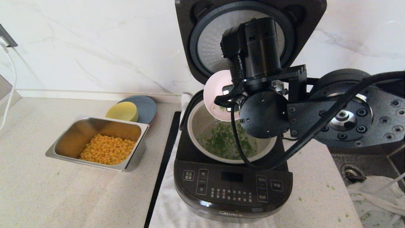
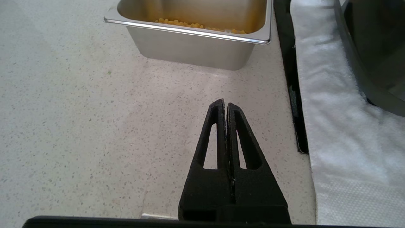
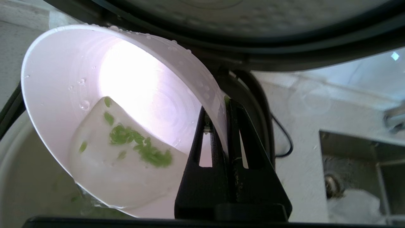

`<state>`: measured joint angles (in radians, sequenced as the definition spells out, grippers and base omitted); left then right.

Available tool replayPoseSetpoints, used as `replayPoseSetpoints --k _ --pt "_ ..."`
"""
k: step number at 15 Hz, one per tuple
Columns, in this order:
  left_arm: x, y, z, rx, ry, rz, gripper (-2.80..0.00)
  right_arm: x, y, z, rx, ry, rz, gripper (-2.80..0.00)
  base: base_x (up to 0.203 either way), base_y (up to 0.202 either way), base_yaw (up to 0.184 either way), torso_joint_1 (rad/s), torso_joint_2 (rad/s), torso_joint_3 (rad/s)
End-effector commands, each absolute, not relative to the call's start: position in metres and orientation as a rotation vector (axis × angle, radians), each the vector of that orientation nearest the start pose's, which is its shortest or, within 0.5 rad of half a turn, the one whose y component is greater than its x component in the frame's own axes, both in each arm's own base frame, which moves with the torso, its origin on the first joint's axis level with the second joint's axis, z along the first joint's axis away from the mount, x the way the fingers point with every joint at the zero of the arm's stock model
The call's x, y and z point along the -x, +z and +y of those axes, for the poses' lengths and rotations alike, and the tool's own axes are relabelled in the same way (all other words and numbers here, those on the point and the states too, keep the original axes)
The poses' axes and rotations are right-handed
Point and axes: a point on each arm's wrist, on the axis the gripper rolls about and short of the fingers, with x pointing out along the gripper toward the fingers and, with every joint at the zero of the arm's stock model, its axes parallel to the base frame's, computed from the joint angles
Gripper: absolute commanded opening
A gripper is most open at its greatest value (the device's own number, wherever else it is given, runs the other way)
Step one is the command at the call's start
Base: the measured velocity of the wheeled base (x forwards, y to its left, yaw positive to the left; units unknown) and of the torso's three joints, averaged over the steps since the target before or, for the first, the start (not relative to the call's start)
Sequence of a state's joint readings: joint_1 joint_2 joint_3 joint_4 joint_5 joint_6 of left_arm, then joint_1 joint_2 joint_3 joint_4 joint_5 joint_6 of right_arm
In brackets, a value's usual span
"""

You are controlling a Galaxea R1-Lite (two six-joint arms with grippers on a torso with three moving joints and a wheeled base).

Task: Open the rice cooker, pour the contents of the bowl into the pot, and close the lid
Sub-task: Pour the water from the bowl into the rice cooker

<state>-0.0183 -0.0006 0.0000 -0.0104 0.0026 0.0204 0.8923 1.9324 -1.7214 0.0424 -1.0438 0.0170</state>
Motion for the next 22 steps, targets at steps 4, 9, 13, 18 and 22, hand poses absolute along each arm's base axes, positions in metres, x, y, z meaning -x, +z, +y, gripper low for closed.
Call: replayPoseSetpoints --k 4,9,13,18,22 --pt "0.022 0.074 0.0 -0.02 -0.015 -0.005 -2.8 -0.252 0.292 0.279 0.257 -0.166 0.002 -2.8 0.0 0.0 0.0 0.0 0.0 0.0" --pt "0.022 0.074 0.0 -0.02 -0.015 -0.005 -2.8 -0.256 0.284 0.279 0.288 -0.161 -0.094 -2.8 0.0 0.0 0.0 0.0 0.0 0.0" --pt "0.022 0.074 0.0 -0.02 -0.015 -0.005 -2.8 -0.255 0.28 0.279 0.255 -0.135 -0.166 -2.8 0.0 0.0 0.0 0.0 0.0 0.0" --pt "0.022 0.074 0.0 -0.021 -0.015 -0.005 -2.8 -0.261 0.26 0.278 0.258 -0.124 -0.225 -2.8 0.0 0.0 0.0 0.0 0.0 0.0" --pt "0.022 0.074 0.0 -0.02 -0.015 -0.005 -2.8 -0.26 0.259 0.278 0.246 -0.111 -0.25 -2.8 0.0 0.0 0.0 0.0 0.0 0.0"
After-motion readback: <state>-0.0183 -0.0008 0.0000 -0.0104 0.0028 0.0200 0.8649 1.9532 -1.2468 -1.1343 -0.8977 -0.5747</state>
